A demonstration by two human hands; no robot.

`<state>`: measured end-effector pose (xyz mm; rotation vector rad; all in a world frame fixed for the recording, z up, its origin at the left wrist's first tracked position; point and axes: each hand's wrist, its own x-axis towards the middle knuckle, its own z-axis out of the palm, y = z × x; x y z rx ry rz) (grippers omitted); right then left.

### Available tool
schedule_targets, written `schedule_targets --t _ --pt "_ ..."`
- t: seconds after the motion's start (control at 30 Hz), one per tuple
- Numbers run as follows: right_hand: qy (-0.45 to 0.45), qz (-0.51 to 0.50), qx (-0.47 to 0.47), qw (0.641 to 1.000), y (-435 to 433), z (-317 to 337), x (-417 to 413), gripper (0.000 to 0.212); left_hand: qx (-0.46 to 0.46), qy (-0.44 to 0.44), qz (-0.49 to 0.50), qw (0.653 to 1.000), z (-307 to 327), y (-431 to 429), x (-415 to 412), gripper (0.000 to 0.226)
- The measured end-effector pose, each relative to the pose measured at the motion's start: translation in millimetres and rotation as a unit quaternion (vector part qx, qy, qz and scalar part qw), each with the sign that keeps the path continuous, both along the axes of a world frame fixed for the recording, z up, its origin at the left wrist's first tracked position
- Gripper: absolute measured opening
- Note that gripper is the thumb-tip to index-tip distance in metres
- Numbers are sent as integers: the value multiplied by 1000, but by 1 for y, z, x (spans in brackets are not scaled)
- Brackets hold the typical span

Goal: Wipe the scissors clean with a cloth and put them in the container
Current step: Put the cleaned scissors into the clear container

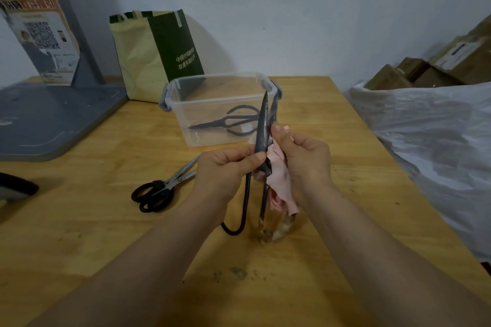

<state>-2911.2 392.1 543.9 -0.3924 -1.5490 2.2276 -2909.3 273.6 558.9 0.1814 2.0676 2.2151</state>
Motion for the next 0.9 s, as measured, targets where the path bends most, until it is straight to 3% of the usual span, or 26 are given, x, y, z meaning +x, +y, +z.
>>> schedule_targets --t 0.07,0.13,0.27,0.3,0.37,0.43,0.47,0.5,0.53,0.6,0.63,0.73,0.9 --pt "-26 -12 -47 998 8 4 -2 21 4 1 0 1000 1 -3 -2 17" --pt "-19 -37 -26 999 20 5 -4 20 -1 5 -6 1000 1 -7 -3 20" --pt "-84 -31 215 973 36 9 -7 53 -6 -22 -11 1000 -4 -10 -3 20" --pt "-136 7 275 952 38 12 -7 63 -8 -29 -11 999 -5 -9 -3 20" --pt "-240 88 424 869 41 19 -5 68 -2 -41 -10 999 -7 -9 -4 21" --pt "-252 87 553 789 42 21 -3 62 13 -51 -11 999 -6 -10 -5 21" --pt "-220 61 583 780 41 22 0 62 21 -58 -15 998 -5 -11 -5 21" --pt "-174 35 592 786 40 21 3 61 28 -65 -17 997 -4 -11 -5 21" --pt "-125 21 566 815 38 22 6 57 35 -71 -17 997 -3 -12 -6 19" --pt "-69 74 401 910 30 28 14 43 59 -79 -11 995 -3 -13 -11 14" --pt "-71 130 317 937 25 29 19 39 77 -81 -5 994 -2 -14 -14 13" --pt "-57 225 199 952 8 21 22 30 102 -83 1 991 1 -12 -19 19" --pt "-46 188 144 970 -8 25 17 26 110 -73 -17 991 6 -8 -18 34"
